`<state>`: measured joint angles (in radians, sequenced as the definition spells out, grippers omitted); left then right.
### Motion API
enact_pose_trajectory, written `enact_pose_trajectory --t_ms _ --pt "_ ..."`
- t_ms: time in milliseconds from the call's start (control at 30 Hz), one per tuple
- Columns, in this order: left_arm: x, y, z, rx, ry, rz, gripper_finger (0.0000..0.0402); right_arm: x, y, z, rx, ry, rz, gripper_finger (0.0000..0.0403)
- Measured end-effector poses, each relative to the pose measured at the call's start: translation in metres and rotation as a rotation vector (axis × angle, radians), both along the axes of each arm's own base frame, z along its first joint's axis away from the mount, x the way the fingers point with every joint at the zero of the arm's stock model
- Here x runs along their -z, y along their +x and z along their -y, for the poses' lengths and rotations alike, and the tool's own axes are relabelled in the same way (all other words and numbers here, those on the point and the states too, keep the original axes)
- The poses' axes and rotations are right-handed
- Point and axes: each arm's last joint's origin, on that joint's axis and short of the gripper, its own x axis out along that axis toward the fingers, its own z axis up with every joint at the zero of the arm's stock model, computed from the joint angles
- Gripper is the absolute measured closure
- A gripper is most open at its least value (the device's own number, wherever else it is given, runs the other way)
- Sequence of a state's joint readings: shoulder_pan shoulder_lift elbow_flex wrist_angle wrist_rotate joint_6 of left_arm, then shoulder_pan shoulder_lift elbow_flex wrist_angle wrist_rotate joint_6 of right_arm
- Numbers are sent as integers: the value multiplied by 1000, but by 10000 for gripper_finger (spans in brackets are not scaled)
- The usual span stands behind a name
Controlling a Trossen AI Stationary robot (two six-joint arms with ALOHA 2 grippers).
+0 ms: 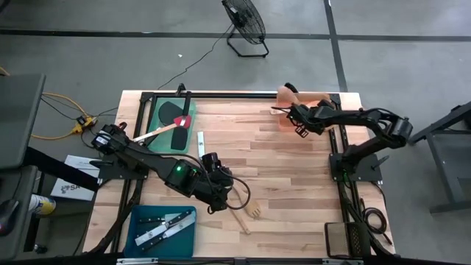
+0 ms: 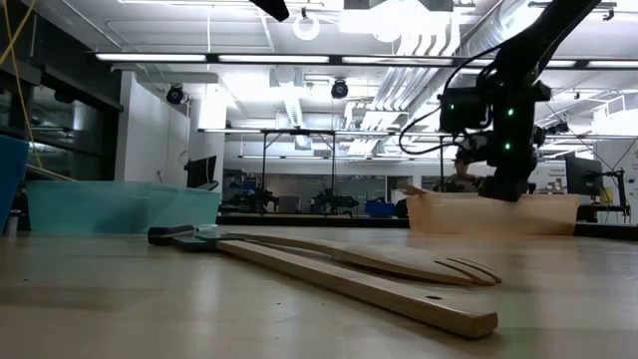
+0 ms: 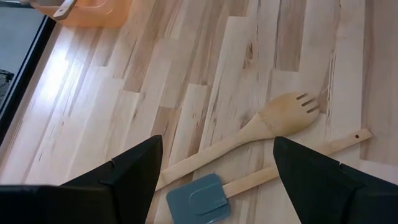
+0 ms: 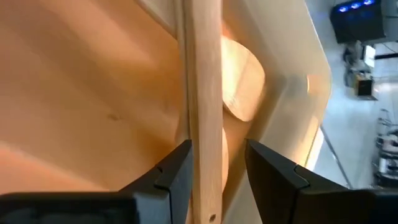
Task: Pick & Place Kitchen Items
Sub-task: Put the gray scraper spatula into the blue green bin
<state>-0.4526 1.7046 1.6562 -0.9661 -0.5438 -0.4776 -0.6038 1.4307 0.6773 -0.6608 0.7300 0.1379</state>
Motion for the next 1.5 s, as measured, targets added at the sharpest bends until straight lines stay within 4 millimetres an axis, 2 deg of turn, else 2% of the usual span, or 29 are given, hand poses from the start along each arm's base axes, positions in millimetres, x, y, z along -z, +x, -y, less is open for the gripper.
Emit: enact_pose_trajectory --t_ms 167,400,567,800,1000,1500 --pt "0 0 0 -1 -1 0 100 -20 -1 -11 -26 -28 116 264" --pt "0 0 -1 -41 5 20 100 -53 -8 -29 -56 6 413 264" --pt "3 -4 -3 4 49 -51 100 -72 -16 -43 -137 113 624 264" --pt "22 1 0 83 131 -185 100 -91 -24 -64 -283 267 823 269" --pt "39 13 3 173 149 -266 100 -100 -29 -78 -387 322 896 269" --pt "99 51 -15 533 92 -537 100 -108 -31 -101 -555 389 935 270"
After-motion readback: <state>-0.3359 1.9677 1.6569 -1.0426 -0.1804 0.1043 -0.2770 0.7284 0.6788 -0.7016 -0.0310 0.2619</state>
